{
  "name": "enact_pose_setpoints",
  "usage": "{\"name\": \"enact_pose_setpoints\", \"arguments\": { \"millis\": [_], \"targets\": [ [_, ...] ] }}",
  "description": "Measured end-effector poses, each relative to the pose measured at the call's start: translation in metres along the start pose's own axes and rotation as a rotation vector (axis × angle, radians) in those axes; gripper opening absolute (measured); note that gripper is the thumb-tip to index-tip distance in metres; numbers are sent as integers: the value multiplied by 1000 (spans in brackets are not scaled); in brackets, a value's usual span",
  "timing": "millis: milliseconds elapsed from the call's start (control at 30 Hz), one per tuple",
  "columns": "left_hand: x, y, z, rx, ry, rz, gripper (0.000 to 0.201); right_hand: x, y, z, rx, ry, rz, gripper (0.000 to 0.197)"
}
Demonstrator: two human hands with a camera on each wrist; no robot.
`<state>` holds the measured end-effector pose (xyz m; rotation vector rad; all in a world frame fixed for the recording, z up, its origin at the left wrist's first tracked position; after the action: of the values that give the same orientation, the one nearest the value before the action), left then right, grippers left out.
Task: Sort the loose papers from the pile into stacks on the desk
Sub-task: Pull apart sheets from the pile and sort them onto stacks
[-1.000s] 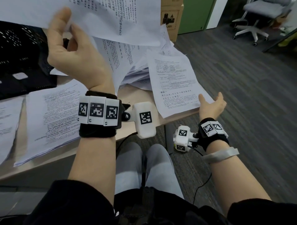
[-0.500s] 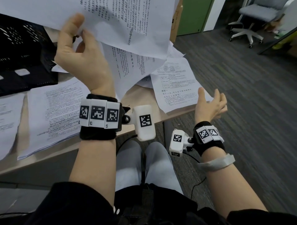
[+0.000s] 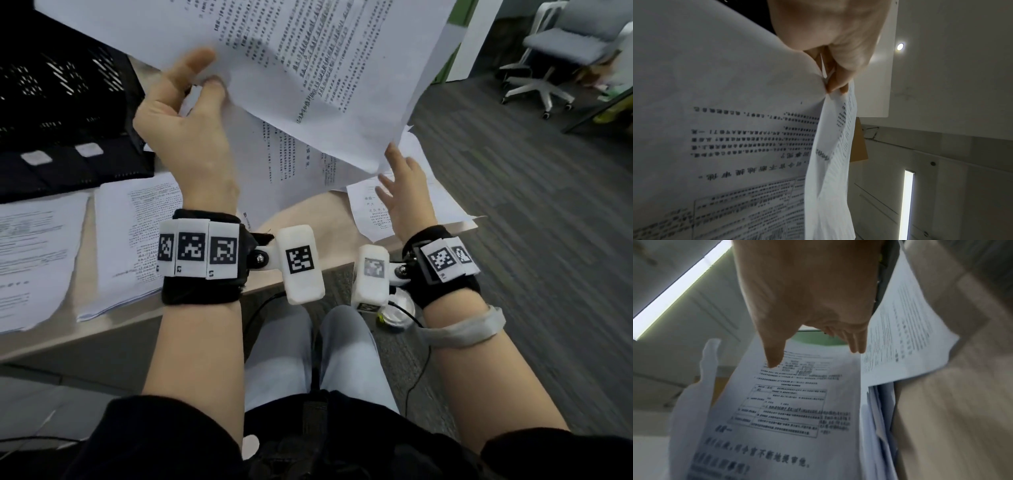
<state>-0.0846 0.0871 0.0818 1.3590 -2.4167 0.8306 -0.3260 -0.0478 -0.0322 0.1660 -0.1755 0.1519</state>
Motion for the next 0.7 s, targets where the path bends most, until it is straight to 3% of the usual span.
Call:
{"name": "enact_pose_setpoints", "arguments": {
  "millis": [167,300,367,433,567,700],
  "targets": [
    [-21,-7,2,-62,117,-70,27,31,11,-15,125,-145,174,30],
    [-29,-8,5,-80,125,-97,27,61,24,-22,140,-144,376,13],
    [-33,-9,6,-82,114,-99,26,67,27,-18,97,-227,368,4],
    [-39,-11,6,-88,108,-111,28,69,27,-13,41,-281,320,8],
    [-56,-14,9,-103,119,-164,38,65,25,-3,-80,-178,193,14],
    [-81,-17,2,-18,183,-332,40,50,23,5,-156,-63,65,13]
  ]
}}
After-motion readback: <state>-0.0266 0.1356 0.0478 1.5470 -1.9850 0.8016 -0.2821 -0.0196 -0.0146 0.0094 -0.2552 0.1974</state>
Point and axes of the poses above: each hand's wrist, its own y-axis away from the middle knuckle, its own x-axis out of the palm, z = x × y, the point moved 8 cm from there along -y, towards the middle knuckle, and after that the axes turned 1 degree about z, right-handed, at the moved point
